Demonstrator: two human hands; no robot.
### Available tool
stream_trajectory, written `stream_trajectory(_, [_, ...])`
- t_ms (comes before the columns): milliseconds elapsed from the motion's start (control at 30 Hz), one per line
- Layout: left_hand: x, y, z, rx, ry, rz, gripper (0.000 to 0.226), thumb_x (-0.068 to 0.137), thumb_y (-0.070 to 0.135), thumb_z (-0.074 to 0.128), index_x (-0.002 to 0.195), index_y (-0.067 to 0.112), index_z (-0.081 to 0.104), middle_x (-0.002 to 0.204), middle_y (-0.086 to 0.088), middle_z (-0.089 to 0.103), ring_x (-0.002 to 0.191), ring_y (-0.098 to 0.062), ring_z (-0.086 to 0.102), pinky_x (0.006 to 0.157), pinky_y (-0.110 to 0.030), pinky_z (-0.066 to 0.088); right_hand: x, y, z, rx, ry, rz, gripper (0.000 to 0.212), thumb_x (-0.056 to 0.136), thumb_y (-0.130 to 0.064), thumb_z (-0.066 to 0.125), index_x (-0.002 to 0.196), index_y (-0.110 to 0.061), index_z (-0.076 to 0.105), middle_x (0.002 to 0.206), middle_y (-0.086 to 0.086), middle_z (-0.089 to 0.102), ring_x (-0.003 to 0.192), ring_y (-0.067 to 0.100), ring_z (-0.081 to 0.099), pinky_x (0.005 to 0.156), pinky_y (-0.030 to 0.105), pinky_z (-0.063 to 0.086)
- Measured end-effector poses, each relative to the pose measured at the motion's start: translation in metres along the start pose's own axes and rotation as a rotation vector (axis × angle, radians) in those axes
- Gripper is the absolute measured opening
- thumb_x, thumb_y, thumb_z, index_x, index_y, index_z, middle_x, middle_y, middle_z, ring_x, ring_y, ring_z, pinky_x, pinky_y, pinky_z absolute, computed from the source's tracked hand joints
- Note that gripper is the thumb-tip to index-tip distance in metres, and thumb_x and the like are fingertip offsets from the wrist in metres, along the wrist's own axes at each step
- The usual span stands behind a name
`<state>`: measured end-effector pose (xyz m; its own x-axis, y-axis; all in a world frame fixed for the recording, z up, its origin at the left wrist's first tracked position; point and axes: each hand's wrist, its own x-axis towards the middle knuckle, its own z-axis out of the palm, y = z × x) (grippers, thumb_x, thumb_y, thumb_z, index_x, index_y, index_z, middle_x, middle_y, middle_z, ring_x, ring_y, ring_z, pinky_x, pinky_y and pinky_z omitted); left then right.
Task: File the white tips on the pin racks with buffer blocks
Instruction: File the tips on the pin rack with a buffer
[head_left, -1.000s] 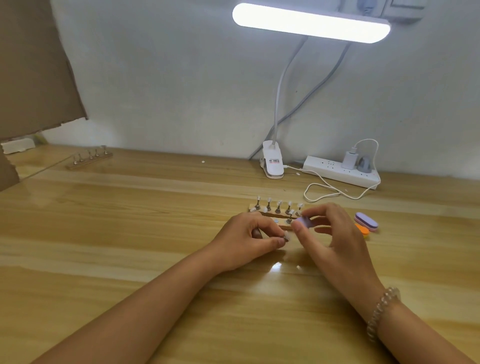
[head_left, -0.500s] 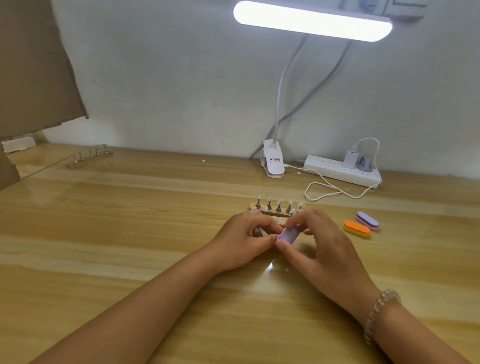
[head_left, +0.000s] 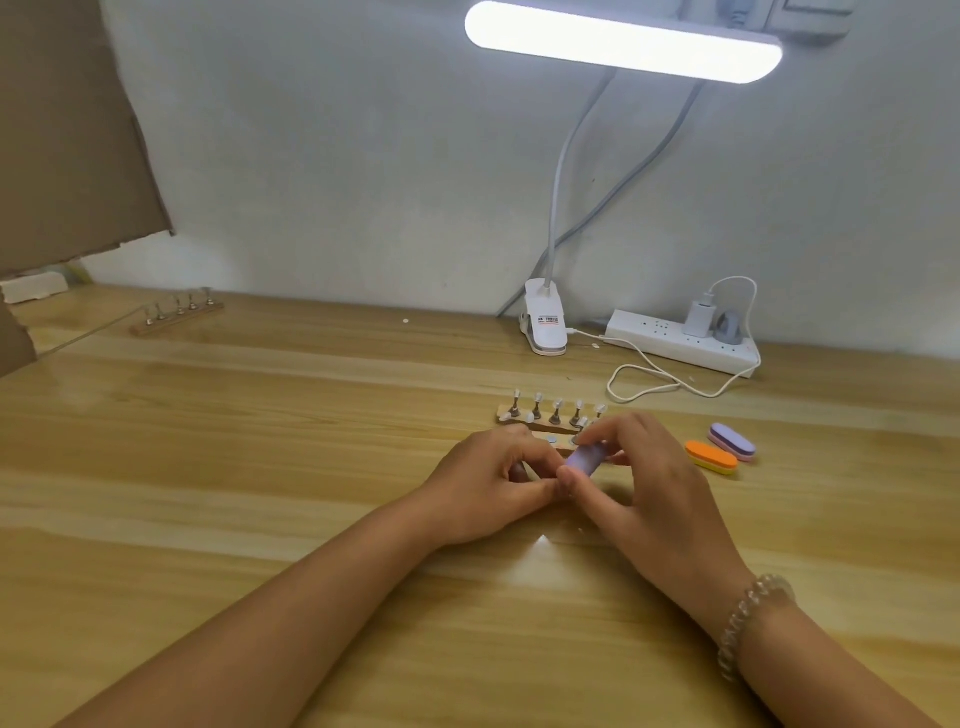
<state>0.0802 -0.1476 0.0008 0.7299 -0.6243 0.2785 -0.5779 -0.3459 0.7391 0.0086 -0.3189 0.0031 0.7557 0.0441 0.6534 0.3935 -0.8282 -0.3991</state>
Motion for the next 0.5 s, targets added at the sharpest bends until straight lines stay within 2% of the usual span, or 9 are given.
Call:
stream_trajectory(100, [-0.0001, 0.0007, -0.0003, -0.016, 0.011, 0.004, 0.013, 0.088, 0.025, 0.074, 0.084, 0.036, 0.070, 0.079, 0.014, 0.050, 0.063, 0.001, 0.048, 0.066, -0.019, 0.040, -0.0011, 0.0001, -0.0010, -0.008, 0.003, -0.021, 0.026, 0.078, -0.026, 0.074, 0.097, -0.015, 0.060, 0.095, -0.003, 0.058, 0.088, 0.015, 0.057, 0.075, 0.039, 0.054])
stream_trajectory(200, [0.0013, -0.0010, -0.0020, -0.058, 0.066, -0.017, 0.010, 0.088, 0.017, 0.072, 0.091, 0.026, 0.075, 0.083, 0.015, 0.054, 0.061, 0.004, 0.046, 0.065, -0.013, 0.037, -0.0029, -0.0008, -0.0025, -0.016, -0.033, -0.035, 0.028, 0.077, -0.033, 0.071, 0.096, -0.017, 0.057, 0.093, -0.004, 0.056, 0.085, 0.014, 0.056, 0.072, 0.036, 0.053])
stream_trajectory(267, [0.0016, -0.0024, -0.0021, -0.054, 0.064, -0.023, 0.009, 0.089, 0.017, 0.072, 0.094, 0.023, 0.076, 0.084, 0.015, 0.055, 0.062, 0.004, 0.046, 0.065, -0.013, 0.037, -0.0031, -0.0004, -0.0018, -0.036, -0.041, -0.033, 0.028, 0.077, -0.032, 0.073, 0.096, -0.018, 0.057, 0.092, -0.005, 0.055, 0.084, 0.012, 0.054, 0.072, 0.035, 0.052])
stream_trajectory(433, [-0.0002, -0.0022, 0.0008, 0.017, 0.001, 0.007, 0.012, 0.088, 0.024, 0.074, 0.082, 0.035, 0.071, 0.079, 0.013, 0.051, 0.063, 0.001, 0.050, 0.067, -0.025, 0.042, -0.0022, -0.0003, 0.0008, -0.077, -0.016, -0.029, 0.025, 0.078, -0.027, 0.074, 0.095, -0.016, 0.059, 0.093, -0.005, 0.055, 0.086, 0.014, 0.053, 0.075, 0.034, 0.050])
stream_trajectory(500, [0.0000, -0.0024, 0.0010, 0.003, 0.006, 0.004, 0.017, 0.088, 0.025, 0.074, 0.080, 0.039, 0.068, 0.079, 0.013, 0.050, 0.062, 0.002, 0.050, 0.066, -0.022, 0.041, -0.0011, -0.0005, 0.0008, -0.060, -0.005, -0.011, 0.025, 0.079, -0.027, 0.073, 0.096, -0.016, 0.059, 0.093, -0.005, 0.056, 0.087, 0.014, 0.054, 0.075, 0.037, 0.052])
